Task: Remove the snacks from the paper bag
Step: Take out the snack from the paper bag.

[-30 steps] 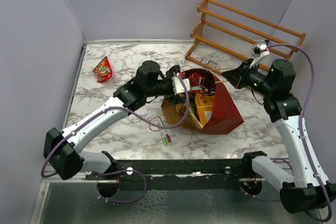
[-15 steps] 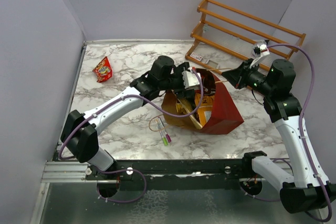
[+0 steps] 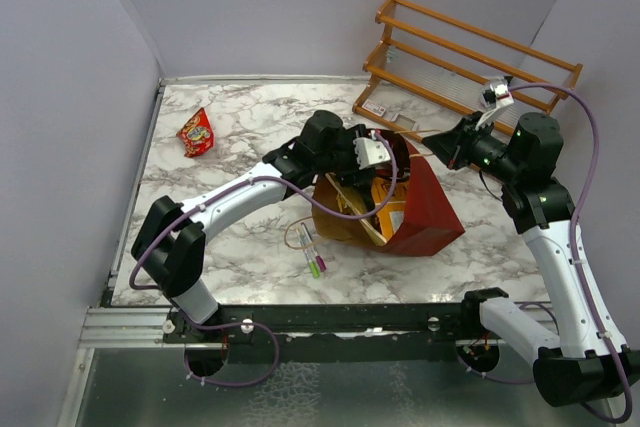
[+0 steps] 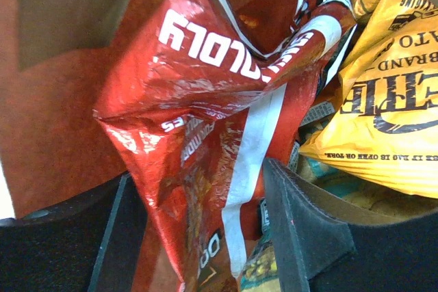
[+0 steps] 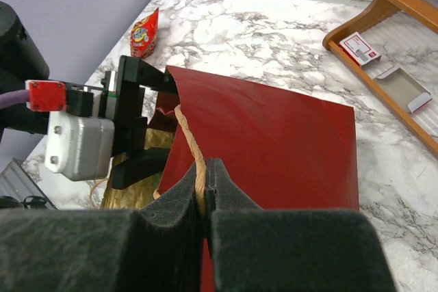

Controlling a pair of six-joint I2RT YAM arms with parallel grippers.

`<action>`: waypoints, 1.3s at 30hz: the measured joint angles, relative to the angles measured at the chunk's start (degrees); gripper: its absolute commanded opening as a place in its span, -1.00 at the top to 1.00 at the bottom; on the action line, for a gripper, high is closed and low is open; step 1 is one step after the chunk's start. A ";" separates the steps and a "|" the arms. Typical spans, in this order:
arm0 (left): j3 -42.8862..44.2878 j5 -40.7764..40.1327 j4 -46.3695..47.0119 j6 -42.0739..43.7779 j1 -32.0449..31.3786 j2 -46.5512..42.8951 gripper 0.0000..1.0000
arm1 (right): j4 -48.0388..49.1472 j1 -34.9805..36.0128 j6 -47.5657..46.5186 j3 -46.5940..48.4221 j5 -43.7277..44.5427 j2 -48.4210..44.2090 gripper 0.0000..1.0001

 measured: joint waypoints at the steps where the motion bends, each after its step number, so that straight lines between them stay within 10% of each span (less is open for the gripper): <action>1: 0.00 -0.09 0.02 -0.20 -0.07 0.24 0.00 | 0.00 0.00 0.00 0.00 0.00 0.00 0.98; 13: 1.81 -1.77 -0.70 -3.93 -0.24 0.57 0.98 | 0.00 0.00 0.00 0.00 0.00 0.00 0.98; 39: 1.60 -1.51 -7.72 -8.98 -0.24 -30.27 1.00 | 0.00 0.00 -0.02 0.00 0.48 0.00 0.98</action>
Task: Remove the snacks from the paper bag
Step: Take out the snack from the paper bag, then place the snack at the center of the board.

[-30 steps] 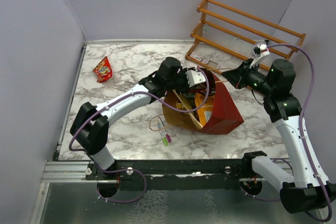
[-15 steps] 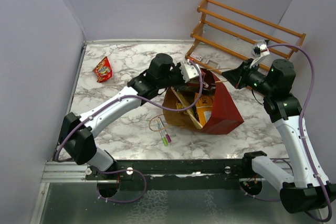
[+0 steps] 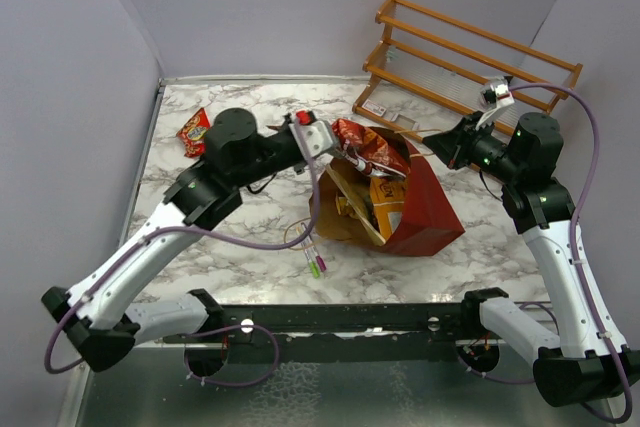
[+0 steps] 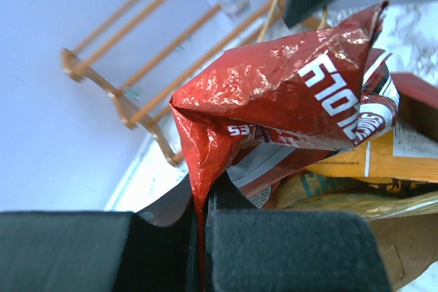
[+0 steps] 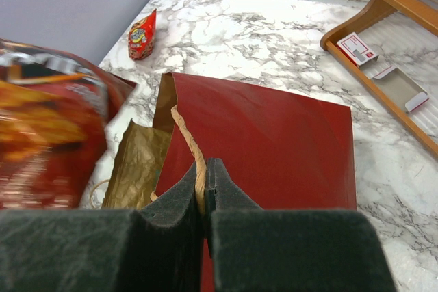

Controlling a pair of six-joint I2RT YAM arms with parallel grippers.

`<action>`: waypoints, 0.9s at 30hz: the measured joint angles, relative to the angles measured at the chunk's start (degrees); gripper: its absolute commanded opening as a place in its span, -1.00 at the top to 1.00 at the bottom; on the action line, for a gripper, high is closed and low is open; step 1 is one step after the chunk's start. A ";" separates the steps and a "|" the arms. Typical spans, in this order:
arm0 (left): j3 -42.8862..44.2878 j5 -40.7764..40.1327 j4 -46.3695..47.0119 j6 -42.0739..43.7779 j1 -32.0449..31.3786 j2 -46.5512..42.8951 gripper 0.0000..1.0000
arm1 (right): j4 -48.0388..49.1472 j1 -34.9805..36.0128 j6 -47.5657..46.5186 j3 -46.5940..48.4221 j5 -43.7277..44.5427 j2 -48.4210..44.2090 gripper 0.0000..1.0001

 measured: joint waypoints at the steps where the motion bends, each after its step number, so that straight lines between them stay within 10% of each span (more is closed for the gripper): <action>1: -0.15 -0.44 0.00 -0.15 0.00 -2.21 1.00 | 0.00 0.00 0.00 0.00 0.00 0.00 0.98; 12: -6.03 -13.09 -1.03 -5.20 -0.11 -17.86 1.00 | 0.02 0.00 0.02 0.00 0.00 0.00 0.98; 27: -12.20 -50.29 -2.58 -5.11 1.31 -2.62 1.00 | 0.04 0.00 0.02 0.00 0.00 0.00 0.98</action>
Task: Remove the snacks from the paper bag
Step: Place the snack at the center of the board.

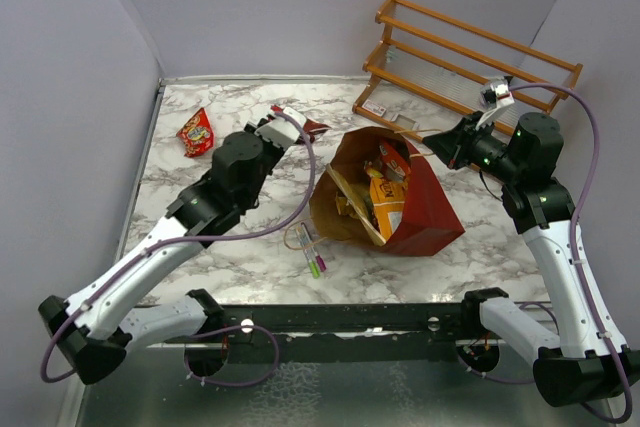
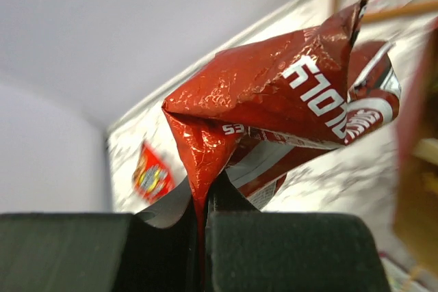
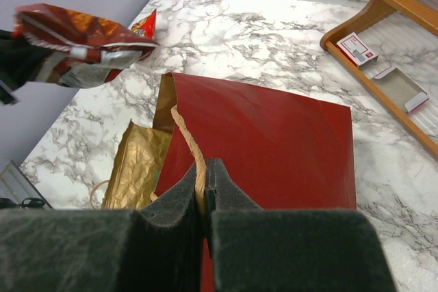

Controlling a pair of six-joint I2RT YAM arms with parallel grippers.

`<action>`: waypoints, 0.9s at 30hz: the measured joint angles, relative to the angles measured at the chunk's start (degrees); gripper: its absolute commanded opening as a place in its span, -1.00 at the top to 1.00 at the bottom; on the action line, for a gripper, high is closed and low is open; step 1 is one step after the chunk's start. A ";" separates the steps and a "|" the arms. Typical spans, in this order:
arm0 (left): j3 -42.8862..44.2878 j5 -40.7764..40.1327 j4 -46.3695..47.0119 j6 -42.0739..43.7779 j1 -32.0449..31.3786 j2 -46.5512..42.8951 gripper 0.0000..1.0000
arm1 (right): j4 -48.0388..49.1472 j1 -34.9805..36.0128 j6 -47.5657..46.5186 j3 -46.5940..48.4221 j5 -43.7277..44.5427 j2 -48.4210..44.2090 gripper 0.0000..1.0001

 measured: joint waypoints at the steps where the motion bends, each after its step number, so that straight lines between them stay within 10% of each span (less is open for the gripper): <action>1: -0.72 -2.21 0.17 0.09 1.20 1.75 1.00 | 0.00 0.00 0.00 0.00 0.00 0.00 0.98; 14: -14.75 -23.08 5.16 -8.83 28.11 7.89 1.00 | 0.00 0.00 0.07 0.00 -0.07 -0.07 0.98; 27: -24.22 -29.00 32.61 3.63 36.79 18.47 1.00 | 0.46 1.03 0.66 -0.68 -0.42 -0.76 0.98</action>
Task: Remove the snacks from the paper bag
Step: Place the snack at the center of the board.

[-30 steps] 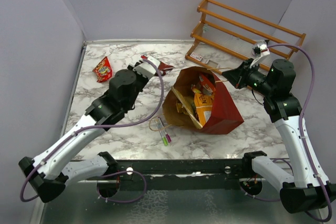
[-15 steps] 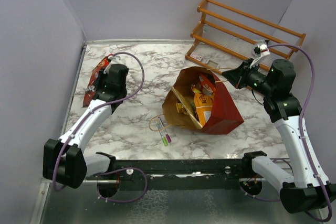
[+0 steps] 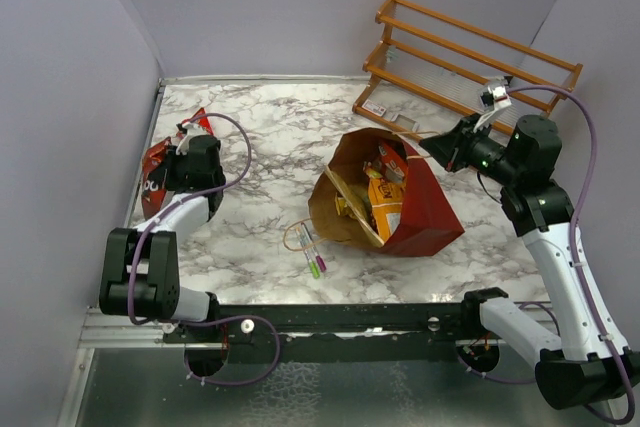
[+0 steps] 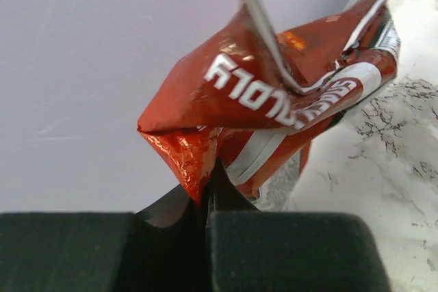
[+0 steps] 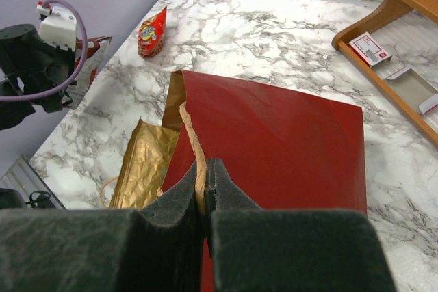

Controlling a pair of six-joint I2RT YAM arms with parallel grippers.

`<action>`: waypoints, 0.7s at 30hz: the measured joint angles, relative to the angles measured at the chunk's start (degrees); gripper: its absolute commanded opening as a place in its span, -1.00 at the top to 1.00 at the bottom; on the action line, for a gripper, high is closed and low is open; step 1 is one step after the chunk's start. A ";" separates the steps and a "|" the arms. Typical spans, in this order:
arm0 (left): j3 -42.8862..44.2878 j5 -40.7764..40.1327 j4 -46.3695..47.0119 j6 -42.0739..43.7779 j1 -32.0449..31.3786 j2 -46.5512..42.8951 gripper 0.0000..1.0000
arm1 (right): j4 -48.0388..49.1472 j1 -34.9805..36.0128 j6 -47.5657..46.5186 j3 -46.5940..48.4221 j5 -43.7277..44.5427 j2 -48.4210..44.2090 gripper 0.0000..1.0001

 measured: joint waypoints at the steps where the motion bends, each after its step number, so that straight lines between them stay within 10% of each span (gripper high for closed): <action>1: 0.35 0.00 -0.07 -0.98 0.59 1.01 1.00 | -0.02 0.15 0.00 0.00 0.00 0.00 0.97; 8: 3.02 4.20 -7.45 -9.90 1.40 6.95 0.97 | -0.04 0.24 -0.07 0.00 0.09 -0.81 0.98; 21: 4.33 26.36 -27.21 -35.82 -2.21 -3.32 -0.75 | -0.15 0.28 -0.52 0.00 0.31 -1.20 0.98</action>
